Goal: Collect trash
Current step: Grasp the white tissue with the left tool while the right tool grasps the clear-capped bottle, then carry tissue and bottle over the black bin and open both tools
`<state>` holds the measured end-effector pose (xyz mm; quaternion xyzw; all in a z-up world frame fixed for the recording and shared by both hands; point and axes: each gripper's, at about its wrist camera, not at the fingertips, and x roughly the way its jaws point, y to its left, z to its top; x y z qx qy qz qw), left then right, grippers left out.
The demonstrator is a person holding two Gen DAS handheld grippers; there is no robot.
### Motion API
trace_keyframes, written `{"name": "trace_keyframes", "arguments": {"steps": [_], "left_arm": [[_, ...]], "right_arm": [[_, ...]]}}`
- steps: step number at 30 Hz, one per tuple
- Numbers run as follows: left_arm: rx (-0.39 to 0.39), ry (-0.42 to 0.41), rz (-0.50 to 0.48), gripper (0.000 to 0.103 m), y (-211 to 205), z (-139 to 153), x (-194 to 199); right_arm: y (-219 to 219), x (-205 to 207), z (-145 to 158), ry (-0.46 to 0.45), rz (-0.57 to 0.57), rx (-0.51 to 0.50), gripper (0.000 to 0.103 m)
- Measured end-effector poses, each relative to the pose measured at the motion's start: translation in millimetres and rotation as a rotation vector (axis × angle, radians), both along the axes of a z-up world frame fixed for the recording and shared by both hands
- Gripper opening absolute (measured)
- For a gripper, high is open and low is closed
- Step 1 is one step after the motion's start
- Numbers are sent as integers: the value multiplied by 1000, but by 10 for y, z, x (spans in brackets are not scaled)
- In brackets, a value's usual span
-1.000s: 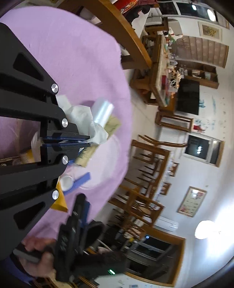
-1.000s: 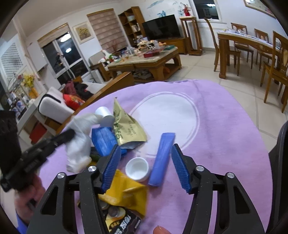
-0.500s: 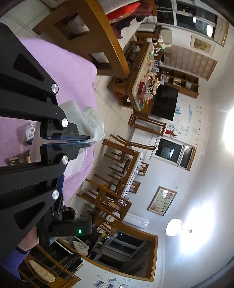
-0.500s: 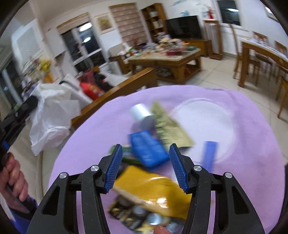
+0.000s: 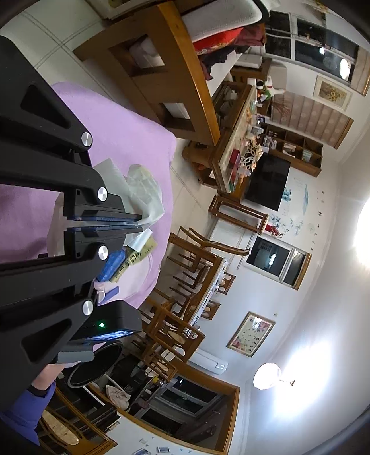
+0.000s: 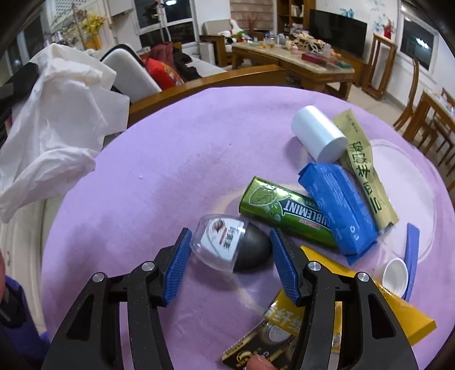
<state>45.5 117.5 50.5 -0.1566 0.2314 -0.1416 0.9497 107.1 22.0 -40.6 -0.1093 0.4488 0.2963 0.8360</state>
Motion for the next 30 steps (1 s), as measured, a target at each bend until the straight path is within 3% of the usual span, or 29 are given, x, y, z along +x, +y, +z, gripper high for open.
{"name": "trace_keyframes", "arguments": {"steps": [6,11,21,30], "left_arm": [[21,0,-14,3,-87,-25,-66],[46,-5,-32,3,-211,1,-84],[87,-17,-149,3,-859,90,-20],[93,3,-311,3,-1792,112,137]], "right_arm": [[35,-116,35,-7,-6,44,56],[-228,-215,354,-40,-34,175,56],[-1427,-414,1002,-165,-224,368,56],[-2774,-613,1089,-219,-413,455,56]]}}
